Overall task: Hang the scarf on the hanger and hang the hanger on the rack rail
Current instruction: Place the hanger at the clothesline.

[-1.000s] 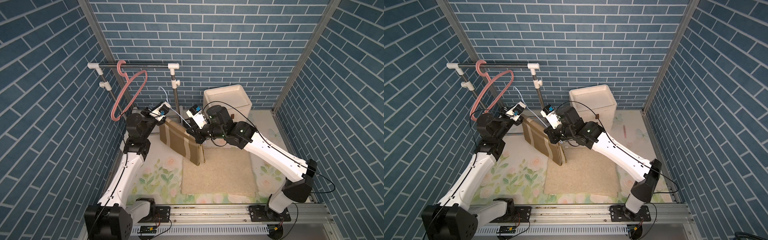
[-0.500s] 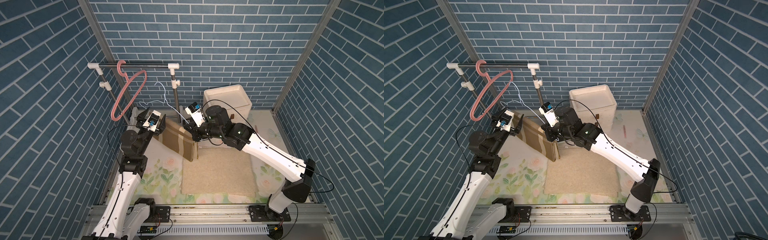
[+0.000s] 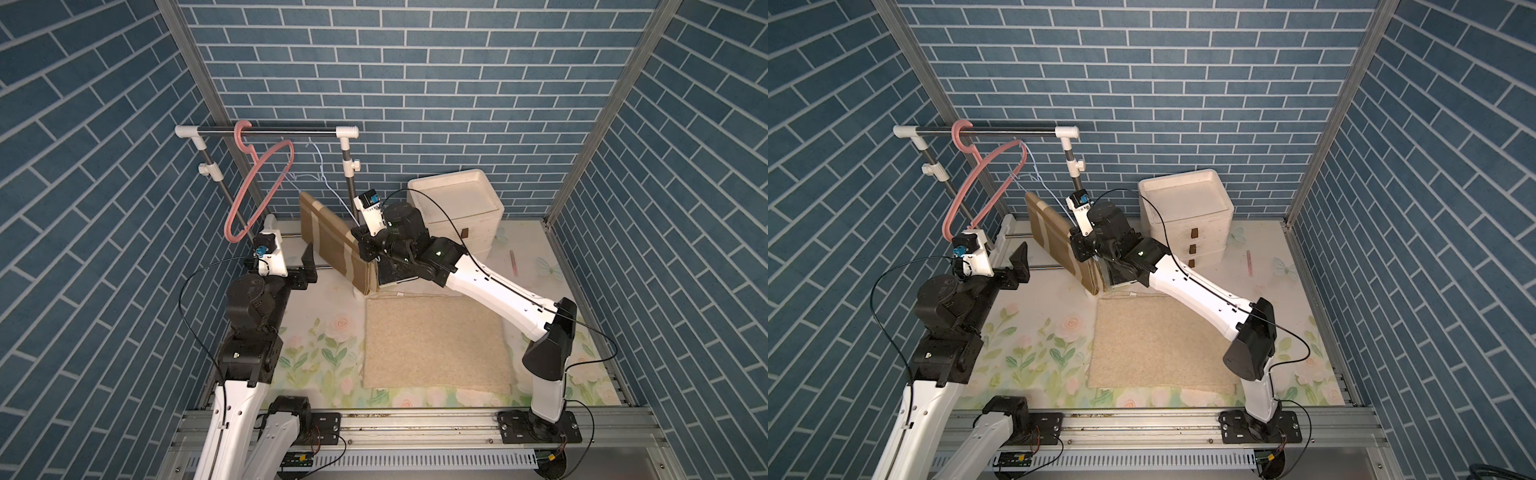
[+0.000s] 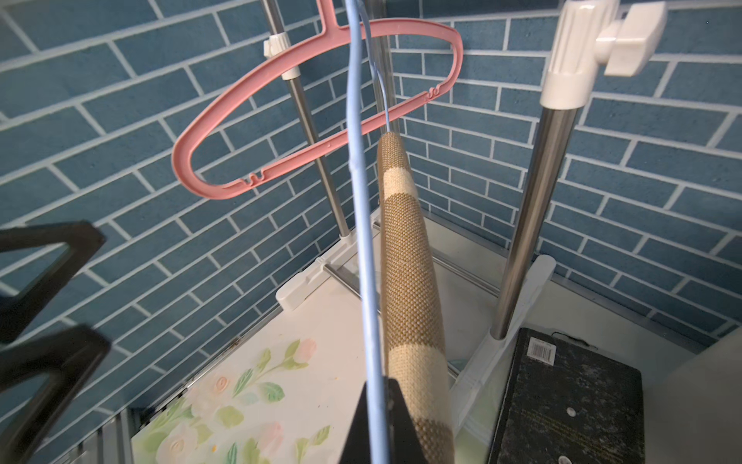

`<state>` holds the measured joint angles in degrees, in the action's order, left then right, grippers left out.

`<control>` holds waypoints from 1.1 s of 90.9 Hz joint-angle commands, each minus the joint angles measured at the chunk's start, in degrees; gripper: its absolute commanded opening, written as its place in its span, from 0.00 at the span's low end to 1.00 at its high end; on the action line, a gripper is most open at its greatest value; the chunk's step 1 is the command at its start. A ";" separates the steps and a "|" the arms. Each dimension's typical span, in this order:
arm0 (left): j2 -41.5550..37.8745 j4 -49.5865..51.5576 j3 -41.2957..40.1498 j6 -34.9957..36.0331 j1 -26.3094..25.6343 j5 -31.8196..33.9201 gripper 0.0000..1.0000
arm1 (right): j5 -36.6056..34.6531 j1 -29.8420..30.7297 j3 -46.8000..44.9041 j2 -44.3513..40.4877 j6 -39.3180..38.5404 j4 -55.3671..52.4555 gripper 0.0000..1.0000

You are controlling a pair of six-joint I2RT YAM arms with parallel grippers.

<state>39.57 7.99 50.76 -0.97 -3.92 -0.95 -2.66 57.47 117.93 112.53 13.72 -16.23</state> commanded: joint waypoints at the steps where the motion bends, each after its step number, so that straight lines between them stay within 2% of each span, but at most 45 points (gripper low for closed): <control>1: -1.15 8.36 0.59 -3.37 0.10 3.27 0.93 | -4.75 -0.84 7.76 2.81 1.51 5.98 0.00; 17: -2.65 8.36 -0.60 -3.80 0.12 7.17 0.93 | -6.25 -1.31 12.67 7.40 2.15 6.93 0.00; 48: -2.70 8.54 -2.01 -3.35 0.12 7.81 0.93 | -7.87 -3.38 17.04 11.58 5.31 7.52 0.00; 100: -2.36 8.99 -1.46 -3.56 0.12 7.67 0.93 | -2.22 -4.04 22.95 20.47 9.60 4.92 0.00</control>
<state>37.12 16.40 48.82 -4.25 -3.92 6.39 -7.07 53.49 138.32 132.90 21.71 -13.13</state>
